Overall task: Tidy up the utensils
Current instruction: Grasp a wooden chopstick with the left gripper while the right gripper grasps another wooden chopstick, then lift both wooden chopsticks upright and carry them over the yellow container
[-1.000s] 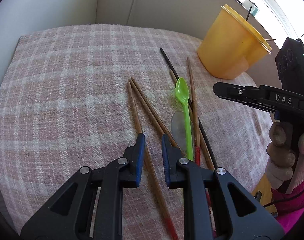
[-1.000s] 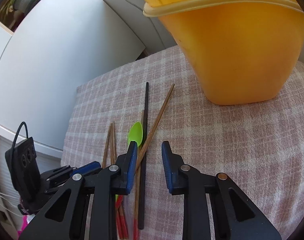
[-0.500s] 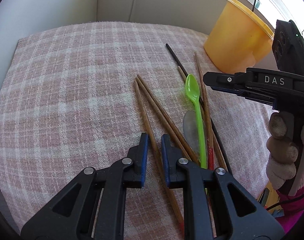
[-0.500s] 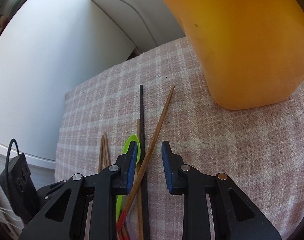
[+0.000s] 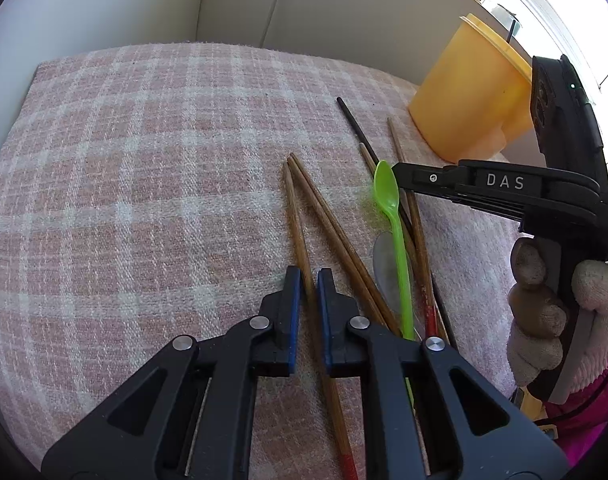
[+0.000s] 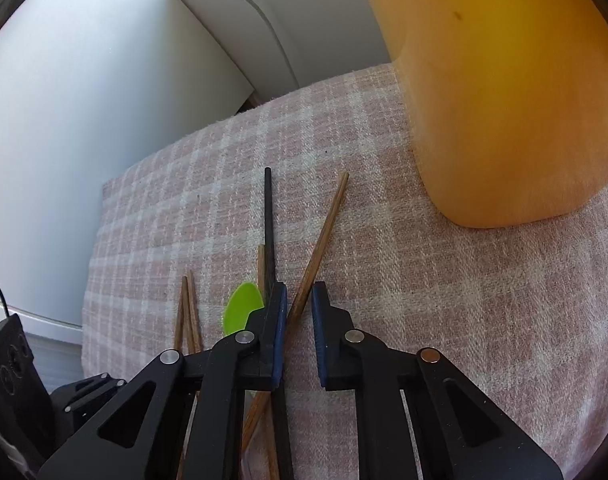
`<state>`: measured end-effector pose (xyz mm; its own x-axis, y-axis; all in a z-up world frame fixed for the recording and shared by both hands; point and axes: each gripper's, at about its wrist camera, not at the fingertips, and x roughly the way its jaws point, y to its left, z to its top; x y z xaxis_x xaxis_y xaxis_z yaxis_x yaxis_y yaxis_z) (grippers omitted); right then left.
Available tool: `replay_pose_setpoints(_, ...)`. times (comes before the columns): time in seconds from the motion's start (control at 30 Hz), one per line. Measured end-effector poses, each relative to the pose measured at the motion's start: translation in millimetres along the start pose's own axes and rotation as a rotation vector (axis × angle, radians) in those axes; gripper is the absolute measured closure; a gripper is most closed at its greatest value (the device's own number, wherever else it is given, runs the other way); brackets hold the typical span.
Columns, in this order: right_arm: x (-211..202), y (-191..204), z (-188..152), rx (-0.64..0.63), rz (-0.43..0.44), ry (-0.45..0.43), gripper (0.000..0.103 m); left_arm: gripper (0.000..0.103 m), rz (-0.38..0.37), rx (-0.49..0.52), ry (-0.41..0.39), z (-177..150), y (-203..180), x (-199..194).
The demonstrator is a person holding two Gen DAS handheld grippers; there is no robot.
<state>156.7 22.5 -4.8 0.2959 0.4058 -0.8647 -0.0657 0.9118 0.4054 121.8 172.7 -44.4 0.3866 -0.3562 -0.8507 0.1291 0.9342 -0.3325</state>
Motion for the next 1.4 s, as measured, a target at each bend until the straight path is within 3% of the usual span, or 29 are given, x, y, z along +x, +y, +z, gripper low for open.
replay_pose_setpoints(0.13,2.3,-0.5,-1.9,0.018,0.012,0.003,0.098,0.098,-0.019,-0.026,-0.006,-3.6,7.2,-7.8)
replay_pose_setpoints(0.43,-21.1,-8.3,-4.6,0.008,0.060,-0.013,0.098,0.099,-0.015,-0.061,-0.035,-7.0,29.9,-33.4)
replay_pose_setpoints(0.73,-44.7,1.7,-6.3,-0.070,0.067,-0.059,0.098,0.099,-0.015,-0.105,-0.115,-0.3,66.4,-74.5)
replay_pose_setpoints(1.0,-79.6,11.1,-11.5,-0.178,0.098,-0.108,0.098,0.099,-0.052,-0.120,-0.218,-1.9,69.2,-117.1)
replay_pose_setpoints(1.07,-86.3,16.8,-13.1,-0.210,0.087,-0.127,0.098,0.099,-0.036,-0.101,-0.188,-1.0,69.9,-115.1)
replay_pose_setpoints(1.23,-96.3,21.9,-13.4,-0.238,0.087,-0.148,0.098,0.098,0.008,-0.089,0.012,5.6,47.7,-66.9)
replay_pose_setpoints(1.33,-99.1,21.0,-14.3,-0.231,0.091,-0.158,0.098,0.098,0.072,-0.044,0.071,8.9,47.4,-46.1)
replay_pose_setpoints(1.4,-101.5,18.5,-14.8,-0.227,0.098,-0.158,0.098,0.098,0.070,-0.037,0.062,11.9,49.3,-38.6)
